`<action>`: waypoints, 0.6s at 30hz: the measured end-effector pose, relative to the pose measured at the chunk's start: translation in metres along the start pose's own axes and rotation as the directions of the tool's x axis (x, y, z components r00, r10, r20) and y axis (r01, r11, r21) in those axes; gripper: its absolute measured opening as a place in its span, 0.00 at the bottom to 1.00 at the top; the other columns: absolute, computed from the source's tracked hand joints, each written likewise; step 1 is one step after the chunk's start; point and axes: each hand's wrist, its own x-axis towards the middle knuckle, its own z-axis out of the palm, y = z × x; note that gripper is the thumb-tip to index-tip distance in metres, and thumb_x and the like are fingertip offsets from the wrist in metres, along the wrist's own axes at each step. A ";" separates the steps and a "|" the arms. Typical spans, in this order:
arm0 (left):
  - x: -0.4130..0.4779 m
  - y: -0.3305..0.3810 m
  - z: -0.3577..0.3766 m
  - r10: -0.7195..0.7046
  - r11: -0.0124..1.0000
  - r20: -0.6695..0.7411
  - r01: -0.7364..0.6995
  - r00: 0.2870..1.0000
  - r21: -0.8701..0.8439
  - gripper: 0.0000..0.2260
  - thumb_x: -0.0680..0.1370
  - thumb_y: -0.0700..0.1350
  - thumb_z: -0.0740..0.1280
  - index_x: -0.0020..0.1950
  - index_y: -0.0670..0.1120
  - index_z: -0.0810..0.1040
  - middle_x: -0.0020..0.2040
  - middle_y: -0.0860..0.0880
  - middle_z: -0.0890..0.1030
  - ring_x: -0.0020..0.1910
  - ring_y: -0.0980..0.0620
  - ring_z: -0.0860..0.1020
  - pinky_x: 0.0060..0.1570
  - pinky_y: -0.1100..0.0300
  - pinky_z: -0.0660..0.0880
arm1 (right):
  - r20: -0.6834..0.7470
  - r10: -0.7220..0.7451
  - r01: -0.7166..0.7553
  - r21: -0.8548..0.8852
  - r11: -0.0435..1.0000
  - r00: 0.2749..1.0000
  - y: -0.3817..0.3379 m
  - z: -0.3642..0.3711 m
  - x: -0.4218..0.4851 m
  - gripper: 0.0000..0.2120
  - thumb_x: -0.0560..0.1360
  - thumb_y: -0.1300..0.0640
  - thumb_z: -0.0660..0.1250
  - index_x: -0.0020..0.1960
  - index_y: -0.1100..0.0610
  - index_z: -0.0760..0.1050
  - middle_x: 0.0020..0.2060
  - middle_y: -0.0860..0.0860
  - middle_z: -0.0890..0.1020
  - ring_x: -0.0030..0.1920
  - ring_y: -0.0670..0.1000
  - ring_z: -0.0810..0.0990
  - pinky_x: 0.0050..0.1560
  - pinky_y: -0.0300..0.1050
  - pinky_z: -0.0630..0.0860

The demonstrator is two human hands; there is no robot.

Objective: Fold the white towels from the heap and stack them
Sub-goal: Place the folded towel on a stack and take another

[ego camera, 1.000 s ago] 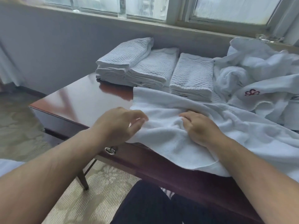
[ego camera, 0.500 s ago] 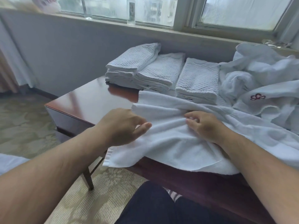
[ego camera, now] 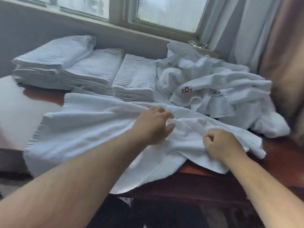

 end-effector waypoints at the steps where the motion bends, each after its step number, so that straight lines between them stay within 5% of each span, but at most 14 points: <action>1: 0.005 0.010 0.012 0.001 1.000 0.089 -0.004 0.996 0.027 0.22 0.80 0.63 0.59 0.72 0.57 0.72 0.73 0.51 0.71 0.73 0.47 0.66 0.71 0.50 0.64 | 0.015 0.064 -0.063 -0.050 0.997 0.998 0.017 -0.003 0.001 0.12 0.78 0.54 0.60 0.43 0.55 0.81 0.49 0.55 0.84 0.48 0.58 0.79 0.49 0.51 0.77; 3: 0.006 0.018 0.032 0.002 0.995 0.213 -0.023 0.977 0.096 0.30 0.78 0.68 0.56 0.76 0.57 0.65 0.79 0.51 0.61 0.79 0.48 0.58 0.76 0.47 0.56 | 0.035 0.233 -0.222 -0.203 0.954 0.972 0.041 -0.004 0.005 0.20 0.79 0.47 0.55 0.60 0.56 0.79 0.63 0.58 0.80 0.59 0.60 0.77 0.57 0.53 0.74; 6: -0.002 0.012 0.040 0.002 0.989 0.262 -0.041 0.965 0.142 0.35 0.76 0.72 0.51 0.79 0.59 0.57 0.83 0.49 0.52 0.81 0.48 0.50 0.78 0.46 0.50 | 0.047 0.408 -0.356 -0.408 0.841 0.912 0.059 -0.004 0.019 0.34 0.79 0.37 0.47 0.79 0.54 0.61 0.77 0.60 0.64 0.75 0.65 0.63 0.72 0.63 0.59; 9: -0.010 0.006 0.033 -0.004 0.986 0.294 -0.046 0.956 0.163 0.37 0.74 0.74 0.47 0.80 0.60 0.53 0.83 0.50 0.48 0.81 0.48 0.48 0.78 0.45 0.49 | 0.088 0.380 -0.336 -0.317 0.887 0.921 0.064 -0.007 0.039 0.39 0.77 0.31 0.44 0.80 0.52 0.59 0.78 0.59 0.64 0.75 0.65 0.63 0.72 0.66 0.60; 13: -0.021 -0.002 0.021 -0.069 0.974 0.307 -0.002 0.949 0.225 0.35 0.75 0.72 0.48 0.80 0.62 0.49 0.83 0.50 0.50 0.80 0.47 0.50 0.77 0.44 0.49 | 0.007 0.161 -0.154 -0.242 0.958 0.987 0.058 -0.002 0.056 0.35 0.78 0.32 0.49 0.78 0.51 0.63 0.74 0.57 0.69 0.72 0.63 0.68 0.70 0.64 0.65; 15: -0.015 0.000 0.015 -0.190 0.956 0.290 0.110 0.938 0.273 0.29 0.78 0.68 0.47 0.79 0.64 0.51 0.79 0.47 0.59 0.76 0.44 0.58 0.73 0.40 0.57 | -0.017 0.146 -0.147 -0.208 0.967 0.989 0.054 -0.007 0.059 0.29 0.80 0.38 0.49 0.70 0.54 0.73 0.68 0.58 0.76 0.65 0.61 0.74 0.64 0.58 0.71; 18: 0.007 0.020 0.010 -0.403 0.896 0.181 0.346 0.897 0.279 0.23 0.79 0.60 0.48 0.71 0.57 0.68 0.66 0.43 0.68 0.66 0.40 0.67 0.62 0.41 0.64 | 0.103 0.191 -0.172 -0.166 0.971 0.976 0.051 -0.025 0.060 0.18 0.84 0.57 0.52 0.63 0.58 0.78 0.64 0.59 0.80 0.59 0.60 0.78 0.57 0.51 0.74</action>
